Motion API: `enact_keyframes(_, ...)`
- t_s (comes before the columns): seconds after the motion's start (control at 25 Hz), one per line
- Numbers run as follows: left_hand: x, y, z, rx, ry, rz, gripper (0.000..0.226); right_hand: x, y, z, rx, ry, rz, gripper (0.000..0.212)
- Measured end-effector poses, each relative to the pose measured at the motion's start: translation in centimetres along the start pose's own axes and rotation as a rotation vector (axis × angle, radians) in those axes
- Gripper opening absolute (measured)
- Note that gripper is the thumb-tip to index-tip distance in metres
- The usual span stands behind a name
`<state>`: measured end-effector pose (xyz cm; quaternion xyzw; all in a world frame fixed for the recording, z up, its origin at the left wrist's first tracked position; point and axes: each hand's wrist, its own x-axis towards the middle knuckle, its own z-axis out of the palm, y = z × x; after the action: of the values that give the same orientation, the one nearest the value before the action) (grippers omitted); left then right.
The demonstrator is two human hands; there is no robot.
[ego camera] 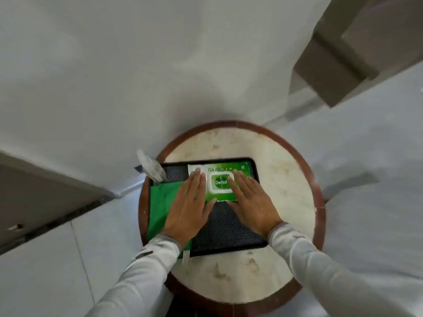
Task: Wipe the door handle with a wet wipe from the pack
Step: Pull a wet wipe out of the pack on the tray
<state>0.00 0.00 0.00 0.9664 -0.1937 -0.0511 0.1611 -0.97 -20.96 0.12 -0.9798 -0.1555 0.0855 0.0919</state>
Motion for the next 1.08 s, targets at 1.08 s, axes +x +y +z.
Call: enact_keyframes(1.08, 7.0, -1.5, 9.6, -0.144, 0.144, -0.276, 0.034, 12.5, 7.2, 1.9, 0.510, -0.293, 0.064, 0.059)
